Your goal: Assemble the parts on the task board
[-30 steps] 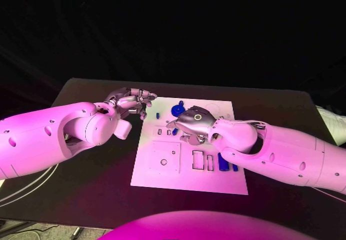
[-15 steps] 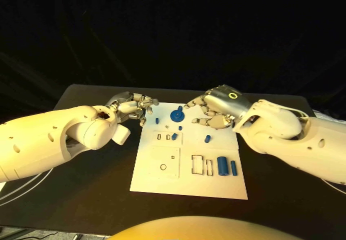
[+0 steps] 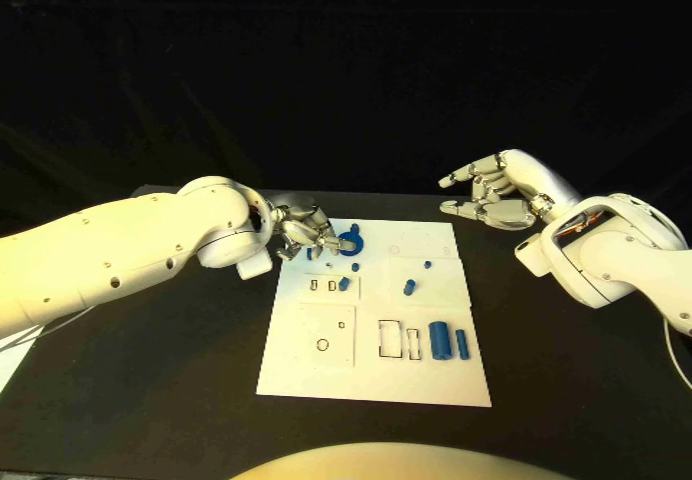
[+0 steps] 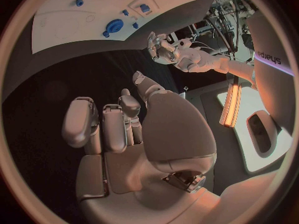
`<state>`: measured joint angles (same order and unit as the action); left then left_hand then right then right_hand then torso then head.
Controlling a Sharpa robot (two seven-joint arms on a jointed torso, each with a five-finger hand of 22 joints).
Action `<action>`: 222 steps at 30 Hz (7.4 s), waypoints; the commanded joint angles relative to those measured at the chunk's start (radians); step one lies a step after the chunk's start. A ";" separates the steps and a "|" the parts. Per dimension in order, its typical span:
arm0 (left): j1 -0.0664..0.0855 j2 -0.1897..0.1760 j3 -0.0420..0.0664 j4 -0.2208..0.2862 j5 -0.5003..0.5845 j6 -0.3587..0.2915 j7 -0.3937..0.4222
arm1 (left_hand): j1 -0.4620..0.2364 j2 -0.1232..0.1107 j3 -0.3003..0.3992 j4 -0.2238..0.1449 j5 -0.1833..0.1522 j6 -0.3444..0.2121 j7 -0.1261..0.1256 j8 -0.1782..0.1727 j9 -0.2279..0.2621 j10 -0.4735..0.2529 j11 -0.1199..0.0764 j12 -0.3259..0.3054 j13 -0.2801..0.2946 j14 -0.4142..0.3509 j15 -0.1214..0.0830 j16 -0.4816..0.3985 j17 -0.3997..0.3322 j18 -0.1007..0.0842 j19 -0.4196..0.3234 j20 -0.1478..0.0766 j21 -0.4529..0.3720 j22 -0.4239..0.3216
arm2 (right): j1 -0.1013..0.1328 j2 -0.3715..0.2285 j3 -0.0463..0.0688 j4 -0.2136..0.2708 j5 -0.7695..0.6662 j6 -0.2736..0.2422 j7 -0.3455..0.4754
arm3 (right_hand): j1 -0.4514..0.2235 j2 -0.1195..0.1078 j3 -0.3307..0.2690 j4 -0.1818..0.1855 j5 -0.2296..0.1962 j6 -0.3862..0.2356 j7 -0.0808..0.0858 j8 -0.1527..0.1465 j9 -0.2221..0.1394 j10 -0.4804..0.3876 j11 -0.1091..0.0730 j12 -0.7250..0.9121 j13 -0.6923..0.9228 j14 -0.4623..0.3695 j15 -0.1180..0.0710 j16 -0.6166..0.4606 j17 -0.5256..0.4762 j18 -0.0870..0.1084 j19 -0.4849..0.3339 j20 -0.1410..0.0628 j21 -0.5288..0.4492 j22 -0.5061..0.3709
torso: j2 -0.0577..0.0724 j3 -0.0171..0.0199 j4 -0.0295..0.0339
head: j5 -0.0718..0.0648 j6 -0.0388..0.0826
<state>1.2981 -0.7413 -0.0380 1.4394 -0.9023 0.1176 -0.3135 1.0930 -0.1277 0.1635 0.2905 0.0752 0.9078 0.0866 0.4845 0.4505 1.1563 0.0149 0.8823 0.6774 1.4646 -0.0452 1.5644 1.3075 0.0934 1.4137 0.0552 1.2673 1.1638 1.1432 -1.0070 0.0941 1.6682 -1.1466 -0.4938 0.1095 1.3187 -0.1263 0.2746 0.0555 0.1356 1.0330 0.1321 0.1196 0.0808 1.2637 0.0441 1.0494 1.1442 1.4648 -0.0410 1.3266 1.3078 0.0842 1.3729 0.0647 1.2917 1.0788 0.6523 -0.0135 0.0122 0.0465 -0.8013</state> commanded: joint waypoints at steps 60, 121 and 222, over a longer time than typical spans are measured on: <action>0.009 0.300 -0.011 -0.243 -0.268 0.418 -0.252 | 0.053 0.116 -0.201 -0.004 -0.028 0.014 -0.022 0.064 0.050 0.071 -0.022 0.181 0.198 0.106 -0.025 0.006 0.263 -0.022 0.026 -0.018 0.071 0.097 | -0.016 0.040 0.000 -0.018 0.149 -0.025 0.002 | -0.010 0.006 -0.018 0.017 0.034 -0.003 0.002 -0.001 -0.005 -0.005 0.002 -0.006 -0.003 0.046 0.009 -0.012 -0.006 0.014 -0.004 0.006 -0.013 -0.011 | 0.003 -0.0028 0.0218 | -0.022 -0.023; -0.006 0.349 -0.011 -0.288 -0.268 0.336 -0.221 | 0.119 0.153 -0.196 -0.008 -0.028 0.000 -0.019 0.071 0.063 0.068 -0.020 0.186 0.204 0.106 -0.023 0.006 0.263 -0.022 0.024 -0.016 0.072 0.102 | -0.025 0.060 0.000 -0.035 0.150 -0.013 -0.006 | -0.006 0.009 -0.020 0.017 0.037 -0.005 0.003 -0.002 -0.006 -0.006 0.002 -0.007 -0.004 0.046 0.009 -0.013 -0.007 0.014 -0.004 0.006 -0.016 -0.015 | 0.003 -0.0031 0.0454 | -0.050 -0.032; -0.091 0.172 -0.015 -0.072 -0.215 -0.101 -0.289 | 0.082 -0.018 0.626 -0.240 0.052 -0.027 -0.040 0.195 0.163 0.114 -0.043 0.150 0.146 0.106 -0.041 0.006 0.263 -0.029 0.047 -0.030 0.092 0.157 | -0.033 0.061 0.000 -0.057 0.155 0.051 -0.004 | -0.004 0.010 -0.029 0.019 0.034 -0.008 0.005 -0.003 -0.008 -0.011 0.004 -0.012 -0.009 0.046 0.010 -0.020 -0.011 0.015 -0.006 0.007 -0.024 -0.024 | -0.014 0.0093 0.0798 | -0.059 -0.041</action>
<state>1.2083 -0.5735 -0.0531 1.3678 -1.0856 -0.0073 -0.5841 1.1847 -0.1467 0.6533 0.1856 0.1230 0.8578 0.0653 0.6726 0.6017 1.2600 -0.0253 1.0283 0.8230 1.4654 -0.0803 1.5678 1.3080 0.0733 1.4531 0.0267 1.3562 1.3082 1.1112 -0.9464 0.0941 1.6113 -0.9912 -0.4583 0.1030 1.3136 -0.1213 0.2497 0.0746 0.1684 1.0292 0.1346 0.1195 0.0745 1.2609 0.0479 1.0431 1.1359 1.4682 -0.0376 1.3112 1.2977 0.0843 1.3696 0.0683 1.2724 1.0552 0.6369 -0.0028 0.0919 -0.0120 -0.8417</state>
